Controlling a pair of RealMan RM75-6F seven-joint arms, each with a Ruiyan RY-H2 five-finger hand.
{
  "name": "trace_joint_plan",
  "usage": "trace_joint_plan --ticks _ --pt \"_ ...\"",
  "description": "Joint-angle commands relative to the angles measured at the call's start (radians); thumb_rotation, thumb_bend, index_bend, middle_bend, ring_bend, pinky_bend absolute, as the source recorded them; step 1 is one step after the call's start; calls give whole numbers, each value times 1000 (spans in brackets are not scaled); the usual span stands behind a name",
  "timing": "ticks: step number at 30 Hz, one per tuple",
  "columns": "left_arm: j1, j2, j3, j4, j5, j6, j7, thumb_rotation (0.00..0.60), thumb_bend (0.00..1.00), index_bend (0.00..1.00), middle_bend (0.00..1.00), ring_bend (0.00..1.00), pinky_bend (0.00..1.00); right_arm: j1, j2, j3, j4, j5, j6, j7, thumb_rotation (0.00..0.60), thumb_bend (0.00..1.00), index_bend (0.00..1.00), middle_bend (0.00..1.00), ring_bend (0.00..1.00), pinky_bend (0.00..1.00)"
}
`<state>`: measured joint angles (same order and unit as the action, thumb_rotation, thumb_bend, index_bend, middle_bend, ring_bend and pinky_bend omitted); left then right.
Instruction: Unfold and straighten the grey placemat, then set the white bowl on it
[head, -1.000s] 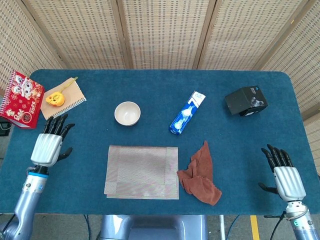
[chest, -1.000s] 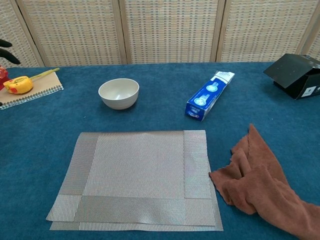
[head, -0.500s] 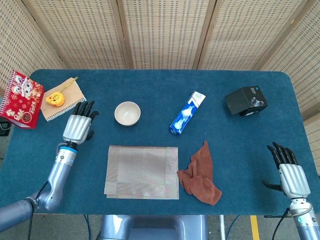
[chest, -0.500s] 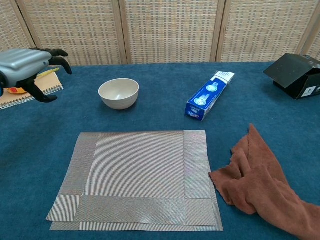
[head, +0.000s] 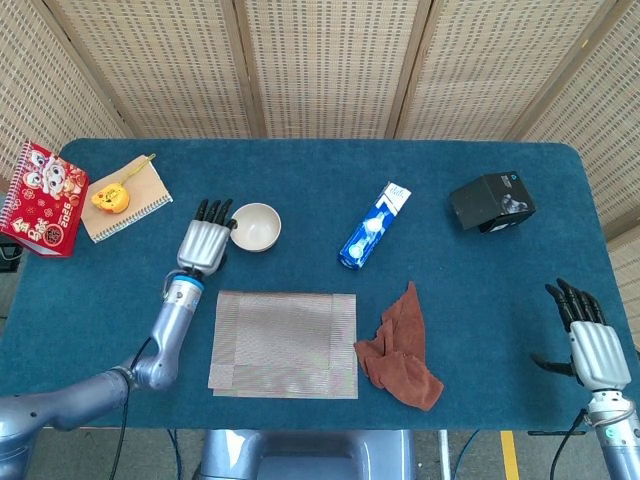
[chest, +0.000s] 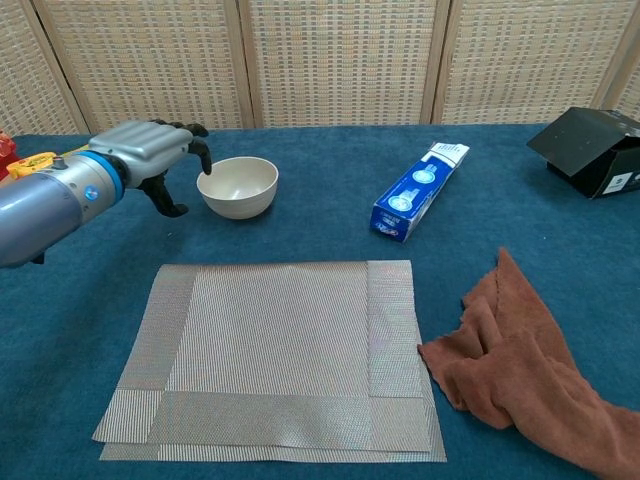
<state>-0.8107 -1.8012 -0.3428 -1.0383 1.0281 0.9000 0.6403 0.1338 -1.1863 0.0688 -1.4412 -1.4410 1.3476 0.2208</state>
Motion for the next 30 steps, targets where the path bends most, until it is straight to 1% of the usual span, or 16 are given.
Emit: trace_joint_plan --ticks 1,3,9,11,12,14,16,19,25,30 --pt "-51 -57 -9 77 -19 -28 4 600 310 298 0 0 0 1 4 4 4 6 -4 11 600 130 58 0 0 0" --pt "-76 -81 -9 117 -21 -42 6 600 310 317 0 0 0 2 7 8 6 11 -6 21 600 129 58 0 0 0" --pt "-127 -148 -2 213 -24 -68 5 600 312 436 0 0 0 3 12 14 13 21 -13 38 600 129 58 0 0 0" --pt "-140 -169 5 246 -19 -72 3 600 314 486 0 0 0 2 14 15 13 21 -11 41 600 128 58 0 0 0" --pt "-144 -177 8 258 -16 -72 1 600 319 530 0 0 0 2 15 15 13 21 -10 43 600 128 58 0 0 0" --pt "-149 -188 13 274 -8 -70 -5 600 360 583 0 0 0 1 16 17 13 20 -7 47 600 128 58 0 0 0" --pt "-151 -204 16 294 6 -53 -29 600 476 633 0 0 0 0 17 17 14 19 -6 52 600 127 58 0 0 0" --pt "-148 -211 26 309 25 -38 -54 600 573 669 0 0 0 1 18 15 13 14 -5 57 600 127 58 0 0 0" --pt "-116 -191 45 299 59 13 -103 600 607 683 0 0 0 -2 21 13 6 -1 9 64 600 126 58 0 0 0" --pt "-58 -131 69 242 85 75 -129 600 604 683 0 0 0 -4 26 8 -8 -19 21 66 600 126 58 0 0 0"
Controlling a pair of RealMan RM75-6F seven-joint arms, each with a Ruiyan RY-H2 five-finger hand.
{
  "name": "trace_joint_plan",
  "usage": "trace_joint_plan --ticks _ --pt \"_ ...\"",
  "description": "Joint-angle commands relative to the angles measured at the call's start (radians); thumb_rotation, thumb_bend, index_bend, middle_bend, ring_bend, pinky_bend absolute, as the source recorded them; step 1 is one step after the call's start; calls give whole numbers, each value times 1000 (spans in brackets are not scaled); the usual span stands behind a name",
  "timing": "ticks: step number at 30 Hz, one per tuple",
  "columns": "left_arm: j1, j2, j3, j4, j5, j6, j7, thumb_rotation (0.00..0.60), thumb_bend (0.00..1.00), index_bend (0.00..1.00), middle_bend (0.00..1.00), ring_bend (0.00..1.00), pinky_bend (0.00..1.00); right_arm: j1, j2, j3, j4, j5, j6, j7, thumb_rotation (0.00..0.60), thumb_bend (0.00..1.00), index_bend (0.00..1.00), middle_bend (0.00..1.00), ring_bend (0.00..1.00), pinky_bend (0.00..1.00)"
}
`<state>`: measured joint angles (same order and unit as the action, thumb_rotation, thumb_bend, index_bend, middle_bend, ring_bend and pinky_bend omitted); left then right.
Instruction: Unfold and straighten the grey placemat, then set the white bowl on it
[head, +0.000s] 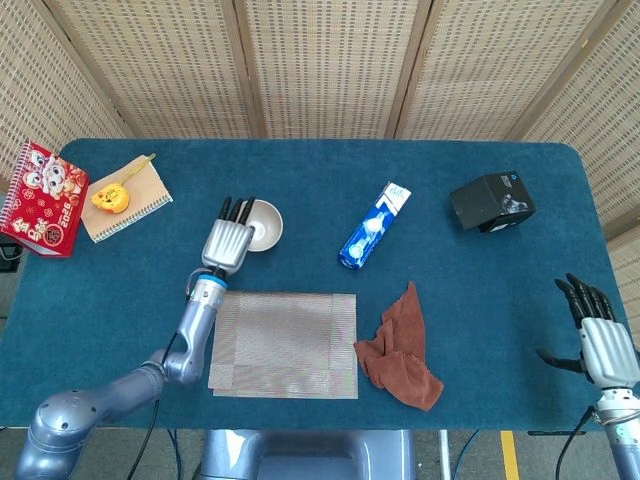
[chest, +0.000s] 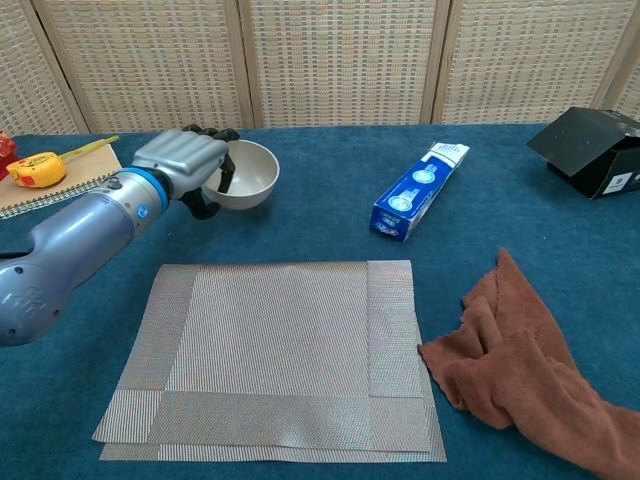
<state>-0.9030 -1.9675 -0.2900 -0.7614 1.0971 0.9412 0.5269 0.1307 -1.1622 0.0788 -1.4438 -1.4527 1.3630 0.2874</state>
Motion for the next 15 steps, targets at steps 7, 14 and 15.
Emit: trace_joint_plan --ticks 7,14,15 --pt "121 145 55 -129 23 87 8 600 590 673 0 0 0 -7 9 -13 -32 -33 25 -4 600 126 58 0 0 0" --pt "183 232 84 -205 23 128 50 600 577 639 0 0 0 -8 8 -28 -56 -69 41 -17 600 126 58 0 0 0" --pt "191 244 87 -218 24 134 51 600 568 632 0 0 0 -8 7 -31 -59 -74 42 -23 600 126 58 0 0 0"
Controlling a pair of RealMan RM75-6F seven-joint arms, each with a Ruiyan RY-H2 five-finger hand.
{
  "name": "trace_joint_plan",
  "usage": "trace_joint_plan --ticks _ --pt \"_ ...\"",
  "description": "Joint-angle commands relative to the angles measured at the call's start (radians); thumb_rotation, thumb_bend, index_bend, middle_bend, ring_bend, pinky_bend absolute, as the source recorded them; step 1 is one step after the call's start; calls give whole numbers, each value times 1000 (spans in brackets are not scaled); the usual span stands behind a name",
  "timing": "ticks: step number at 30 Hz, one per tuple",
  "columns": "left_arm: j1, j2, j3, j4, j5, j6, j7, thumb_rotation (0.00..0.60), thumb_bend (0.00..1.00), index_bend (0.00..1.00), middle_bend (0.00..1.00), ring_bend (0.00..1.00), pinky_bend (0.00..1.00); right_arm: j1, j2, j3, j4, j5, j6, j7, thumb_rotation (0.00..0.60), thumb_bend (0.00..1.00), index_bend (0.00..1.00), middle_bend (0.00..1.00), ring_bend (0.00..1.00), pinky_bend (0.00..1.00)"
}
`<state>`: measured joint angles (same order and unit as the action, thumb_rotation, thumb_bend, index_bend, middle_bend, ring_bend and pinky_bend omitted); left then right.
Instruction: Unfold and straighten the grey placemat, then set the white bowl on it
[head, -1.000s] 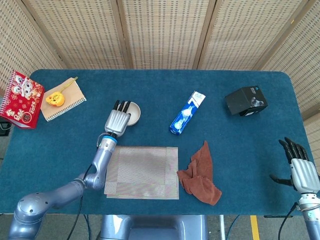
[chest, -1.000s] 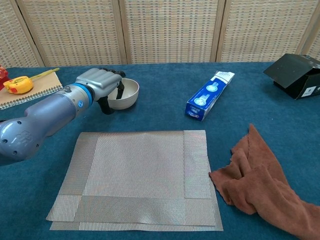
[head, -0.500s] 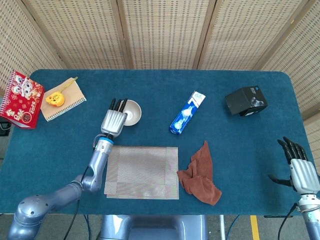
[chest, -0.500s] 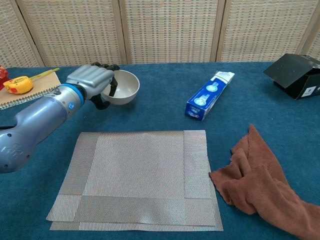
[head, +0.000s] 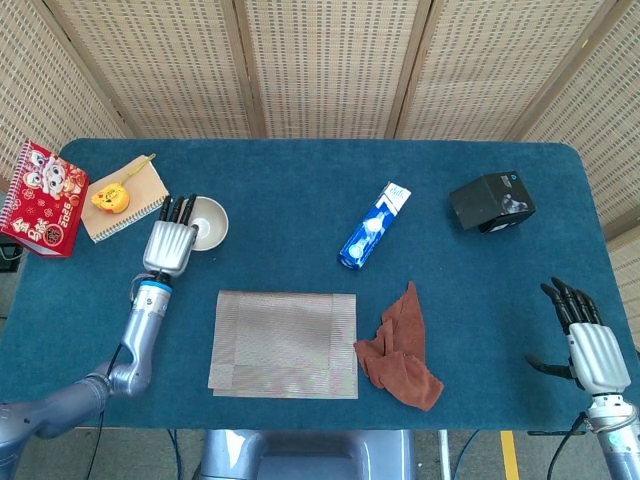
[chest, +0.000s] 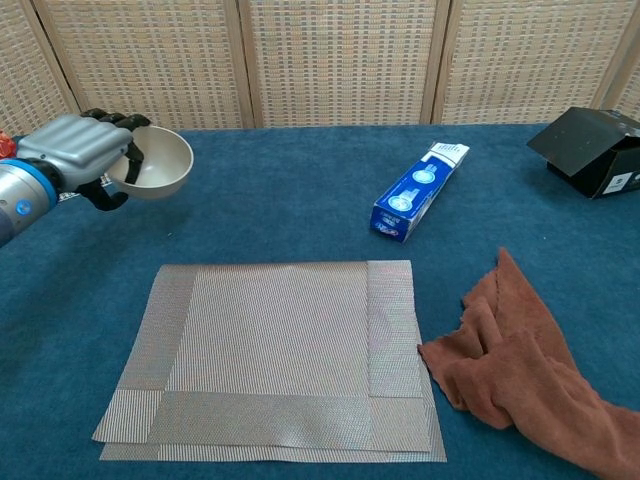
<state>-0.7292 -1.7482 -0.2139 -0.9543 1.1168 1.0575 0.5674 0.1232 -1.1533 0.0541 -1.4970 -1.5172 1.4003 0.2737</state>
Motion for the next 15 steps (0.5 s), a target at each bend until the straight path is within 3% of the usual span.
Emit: trace_joint_plan --ticks 1,10,15 --pt "22 34 12 -33 2 19 12 600 547 622 0 0 0 0 -3 -8 -7 -12 4 -12 600 126 58 0 0 0" --pt "62 91 34 -116 -34 3 57 600 372 526 0 0 0 -5 -6 -20 -23 -43 27 -29 600 126 58 0 0 0" --pt "75 101 50 -129 -60 -17 97 600 195 324 0 0 0 -7 -3 -22 -28 -46 34 -24 600 126 58 0 0 0"
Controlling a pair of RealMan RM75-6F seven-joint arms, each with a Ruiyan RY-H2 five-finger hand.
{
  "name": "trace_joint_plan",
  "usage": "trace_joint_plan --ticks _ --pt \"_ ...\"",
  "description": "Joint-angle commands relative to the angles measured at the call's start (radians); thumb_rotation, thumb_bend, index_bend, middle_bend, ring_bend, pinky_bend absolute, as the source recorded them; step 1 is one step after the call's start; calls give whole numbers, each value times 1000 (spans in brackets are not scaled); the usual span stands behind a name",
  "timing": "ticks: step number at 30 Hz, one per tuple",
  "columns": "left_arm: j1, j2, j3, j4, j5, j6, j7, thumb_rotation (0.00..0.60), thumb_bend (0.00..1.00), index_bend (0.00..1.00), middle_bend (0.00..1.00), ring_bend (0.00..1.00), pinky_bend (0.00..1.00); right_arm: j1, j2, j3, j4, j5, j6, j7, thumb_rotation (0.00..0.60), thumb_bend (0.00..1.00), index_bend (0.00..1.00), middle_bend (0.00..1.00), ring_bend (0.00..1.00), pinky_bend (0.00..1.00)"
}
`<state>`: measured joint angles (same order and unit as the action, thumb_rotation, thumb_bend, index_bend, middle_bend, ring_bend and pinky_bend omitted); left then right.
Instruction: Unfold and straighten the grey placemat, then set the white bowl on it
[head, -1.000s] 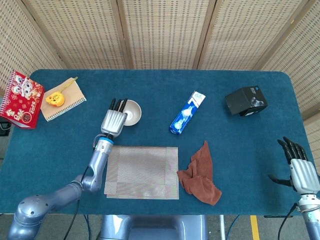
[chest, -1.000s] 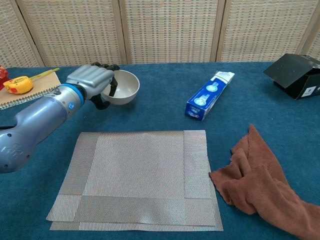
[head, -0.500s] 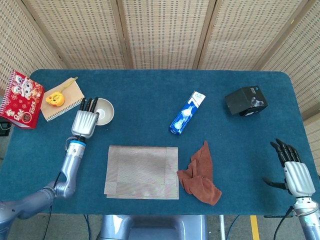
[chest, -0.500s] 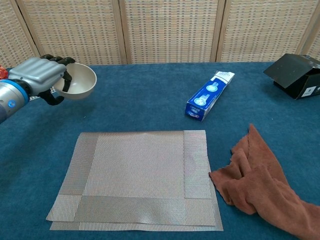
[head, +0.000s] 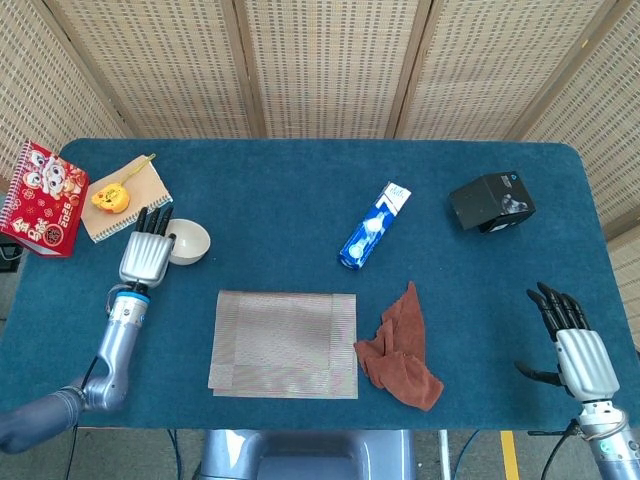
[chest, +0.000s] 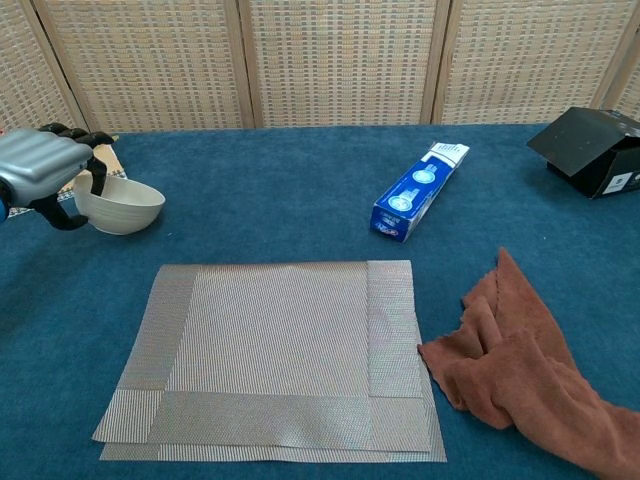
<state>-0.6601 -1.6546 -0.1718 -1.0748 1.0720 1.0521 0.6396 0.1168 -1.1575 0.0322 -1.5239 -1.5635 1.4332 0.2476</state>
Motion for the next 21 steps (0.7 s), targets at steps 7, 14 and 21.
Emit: trace_joint_plan --ticks 7,14,21 --pt "19 43 7 -57 -18 -5 11 600 185 249 0 0 0 -1 3 -3 -1 -11 12 10 600 126 58 0 0 0" --pt "53 161 34 -224 68 60 -27 600 185 185 0 0 0 -1 6 -3 -2 -12 17 15 600 127 56 0 0 0" --pt "119 292 91 -404 220 158 -161 600 185 186 0 0 0 -1 4 -2 0 -11 20 15 600 125 57 0 0 0"
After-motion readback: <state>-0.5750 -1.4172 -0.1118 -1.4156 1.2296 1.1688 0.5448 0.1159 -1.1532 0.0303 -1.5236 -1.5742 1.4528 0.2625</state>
